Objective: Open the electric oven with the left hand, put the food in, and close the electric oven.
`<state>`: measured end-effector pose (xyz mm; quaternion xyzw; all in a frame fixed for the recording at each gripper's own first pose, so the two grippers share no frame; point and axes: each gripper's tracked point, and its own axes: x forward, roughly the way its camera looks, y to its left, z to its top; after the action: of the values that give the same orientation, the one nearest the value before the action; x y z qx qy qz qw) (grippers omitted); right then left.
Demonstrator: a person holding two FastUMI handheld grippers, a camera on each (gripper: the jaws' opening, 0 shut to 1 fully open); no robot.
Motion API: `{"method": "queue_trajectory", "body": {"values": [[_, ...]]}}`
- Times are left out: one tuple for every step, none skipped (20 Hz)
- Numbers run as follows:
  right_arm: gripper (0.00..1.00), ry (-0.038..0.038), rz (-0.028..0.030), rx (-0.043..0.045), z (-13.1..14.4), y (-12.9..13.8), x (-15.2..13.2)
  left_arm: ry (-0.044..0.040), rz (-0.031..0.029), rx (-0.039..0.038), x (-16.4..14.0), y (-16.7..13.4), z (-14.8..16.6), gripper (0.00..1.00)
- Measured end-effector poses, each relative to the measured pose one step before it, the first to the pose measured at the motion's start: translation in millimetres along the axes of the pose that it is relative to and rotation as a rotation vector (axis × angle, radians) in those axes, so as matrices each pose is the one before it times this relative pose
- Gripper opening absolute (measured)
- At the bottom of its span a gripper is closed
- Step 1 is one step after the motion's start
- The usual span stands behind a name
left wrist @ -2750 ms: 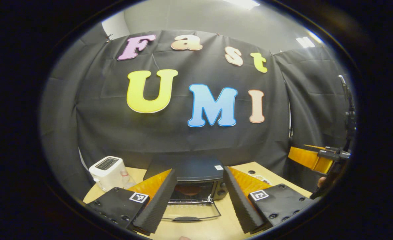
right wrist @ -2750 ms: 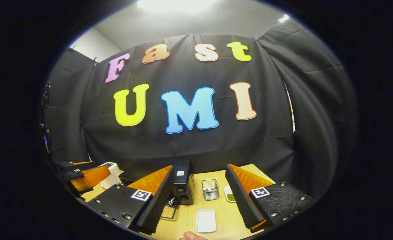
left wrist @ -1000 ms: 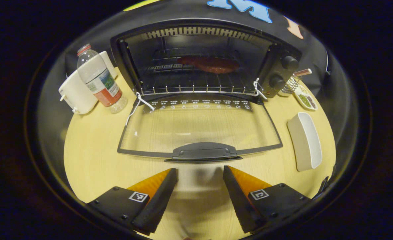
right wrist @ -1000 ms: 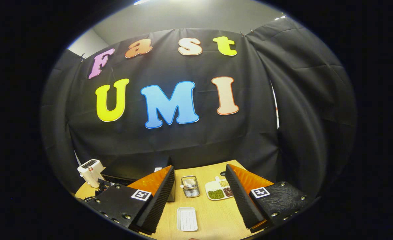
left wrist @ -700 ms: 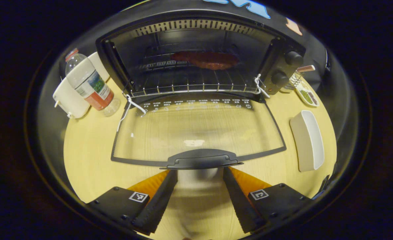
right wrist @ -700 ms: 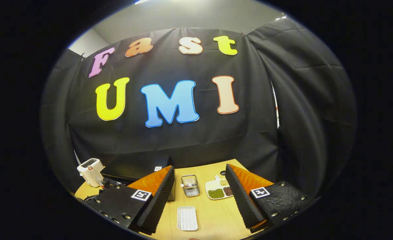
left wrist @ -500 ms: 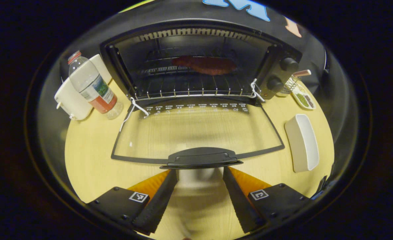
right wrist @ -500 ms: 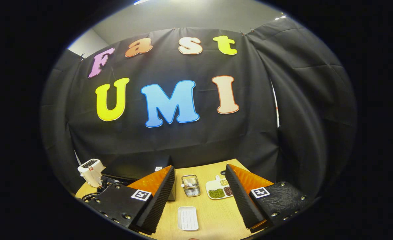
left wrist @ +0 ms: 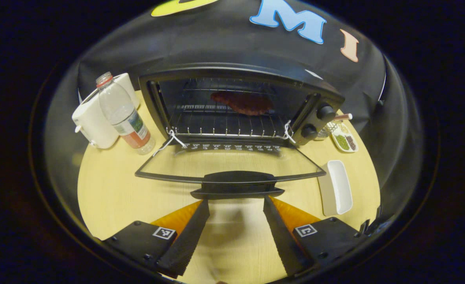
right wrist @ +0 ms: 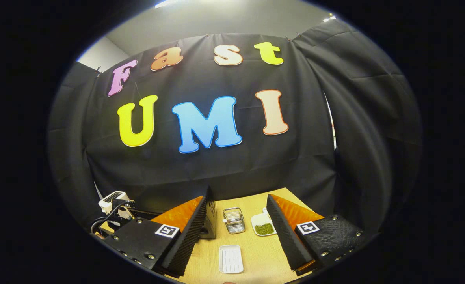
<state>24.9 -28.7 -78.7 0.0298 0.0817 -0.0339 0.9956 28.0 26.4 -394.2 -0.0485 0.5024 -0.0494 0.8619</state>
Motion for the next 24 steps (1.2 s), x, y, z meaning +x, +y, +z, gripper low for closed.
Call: {"method": "queue_trajectory", "body": {"values": [[0.93,-0.00184,0.00179,0.00004,1.36,0.62,-0.85,-0.00991,0.00284,0.01289,-3.89,-0.23,2.22,0.94],[0.93,0.0007,0.00218,0.00094,-0.5,0.32,-0.34,-0.0146,0.00264,0.01459,-4.08,-0.56,4.11,0.94],[0.93,-0.00057,0.00174,0.00095,0.92,0.45,-0.94,-0.01664,0.00234,0.01369,-4.08,-0.49,4.9,0.94],[0.93,-0.00049,0.00027,0.00004,0.16,-0.21,0.13,-0.01791,0.00226,0.01273,-3.56,-0.09,5.52,0.94],[0.93,0.00038,0.00074,-0.00047,0.72,-0.22,-0.96,-0.01648,-0.0033,0.00736,-2.83,-1.09,4.55,0.94],[0.93,0.00005,0.00194,0.00075,-0.33,0.7,-1.06,-0.01907,-0.01234,-0.00523,-2.65,-3.86,5.94,0.94],[0.93,-0.00297,0.00075,-0.00063,1.46,0.09,-0.94,-0.01839,-0.01158,-0.00635,-2.74,-3.61,7.17,0.94],[0.93,-0.00504,-0.00134,-0.00173,1.85,-0.9,-1.1,-0.01583,-0.00206,0.00086,-1.9,-0.82,6.41,0.94],[0.93,-0.00475,-0.00226,-0.00134,1.47,-0.93,-0.85,-0.01473,0.00245,0.00762,-0.72,1.24,5.12,0.94],[0.93,-0.00071,-0.00151,-0.00049,0.05,-0.21,-0.42,-0.01401,0.00287,0.00904,-0.34,1.48,5.32,0.99],[0.93,0.00219,-0.0025,0.00011,-0.78,-0.7,0.03,-0.01113,0.00137,0.00896,-0.84,0.87,4.25,0.99],[0.93,0.00136,-0.00372,0.00236,-1.18,-1.38,-0.71,-0.00894,0.00147,0.00629,0.47,2.18,4.61,0.94],[0.93,0.0028,-0.0027,0.00322,-0.9,-1.16,-1.09,-0.00941,0.00224,0.0043,-0.38,2.02,3.65,0.94],[0.93,0.00412,-0.00366,0.0016,-1.89,-0.7,-0.81,-0.00387,0.00222,0.00119,0.65,2.16,2.98,0.94],[0.93,0.00318,-0.00174,0.00002,-1.51,-0.62,-1.39,-0.00524,0.00379,-0.00101,0.38,2.18,3.83,0.94],[0.93,0.00107,-0.00303,-0.0012,-0.76,-0.34,-1.13,-0.01063,0.00008,-0.00143,-0.72,1.29,5.83,0.94],[0.93,0.00157,-0.0041,-0.00147,-0.62,-0.9,-0.37,-0.01438,-0.00128,-0.00118,-1.98,0.42,5.48,0.94],[0.93,0.00256,-0.00152,0.00067,-1.3,-0.2,-0.52,-0.01215,-0.00127,0.00262,-0.49,-1.4,3.78,0.94],[0.93,0.00073,-0.00009,0.00106,0.36,0.46,-1.12,-0.00778,-0.00098,0.00239,-1.99,-1.15,0.85,0.94],[0.93,0.00127,-0.00258,-0.00318,-1.35,-0.28,0.23,-0.011,-0.00383,-0.00095,-5.47,-2.61,2.58,0.94],[0.93,-0.00206,-0.00301,-0.00508,0.93,-0.16,0.34,-0.02899,-0.00933,0.00473,-5.64,-4.95,9.12,0.94],[0.93,-0.00422,-0.00536,-0.00362,1.66,-1.3,-0.23,-0.04009,-0.00836,0.0133,-8.2,-6.13,11.58,0.9],[0.93,-0.00391,-0.00489,-0.00137,2.1,-1.1,-0.44,-0.04522,-0.00912,0.01818,-9.9,-6.85,12.37,0.92],[0.93,-0.00455,-0.00736,-0.00422,2.53,-2.26,-1.55,-0.05081,-0.0085,0.01487,-10.7,-8.46,15.37,0.94]]}}
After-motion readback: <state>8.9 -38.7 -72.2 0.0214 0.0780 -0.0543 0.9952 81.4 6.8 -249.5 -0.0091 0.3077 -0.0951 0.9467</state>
